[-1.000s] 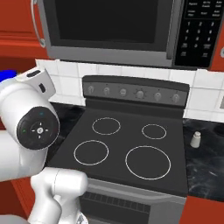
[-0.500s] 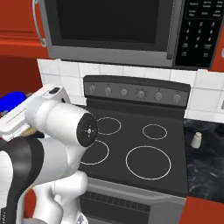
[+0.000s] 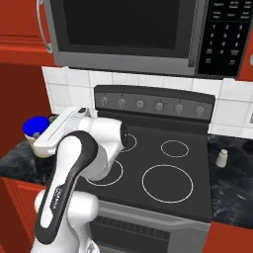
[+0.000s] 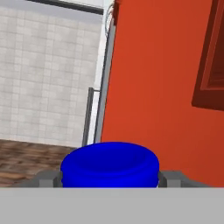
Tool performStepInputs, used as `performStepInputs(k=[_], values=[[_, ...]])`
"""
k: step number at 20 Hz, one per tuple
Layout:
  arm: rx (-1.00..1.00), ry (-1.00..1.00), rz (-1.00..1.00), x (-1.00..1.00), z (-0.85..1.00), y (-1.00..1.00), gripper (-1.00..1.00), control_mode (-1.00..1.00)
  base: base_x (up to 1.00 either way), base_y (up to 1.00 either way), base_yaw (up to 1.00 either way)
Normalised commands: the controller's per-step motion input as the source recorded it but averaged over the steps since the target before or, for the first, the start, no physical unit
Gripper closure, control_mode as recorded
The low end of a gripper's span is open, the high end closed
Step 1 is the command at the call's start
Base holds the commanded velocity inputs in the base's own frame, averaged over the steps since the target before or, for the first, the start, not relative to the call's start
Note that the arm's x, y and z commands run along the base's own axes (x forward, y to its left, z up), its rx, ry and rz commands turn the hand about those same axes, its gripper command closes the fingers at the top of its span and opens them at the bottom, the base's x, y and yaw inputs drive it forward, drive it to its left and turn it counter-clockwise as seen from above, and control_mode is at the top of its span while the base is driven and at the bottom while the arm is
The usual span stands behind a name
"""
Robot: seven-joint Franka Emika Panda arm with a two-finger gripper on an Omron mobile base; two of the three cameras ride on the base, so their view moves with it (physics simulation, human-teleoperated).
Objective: Collect the turmeric, mayonnaise, and shaker from the cabinet and place them next to the stove.
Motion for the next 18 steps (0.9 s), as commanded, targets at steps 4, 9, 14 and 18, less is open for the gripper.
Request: performStepInputs(k=[4,9,14,18], values=[[0.00,0.03,0.10,0.83,-0.44,0.23,1.00,-1.00,0.00,0.00,0.00],[0.00,0.00,0.03,0.63,-0.32,0.23,1.00,-1.00,0.00,0.00,0.00],[0.00,0.00,0.00,0.58,-0.28,0.35,1.00,-1.00,0.00,0.00,0.00],[0.00,0.00,0.00,0.51,-0.27,0.25,1.00,-1.00,0.00,0.00,0.00]])
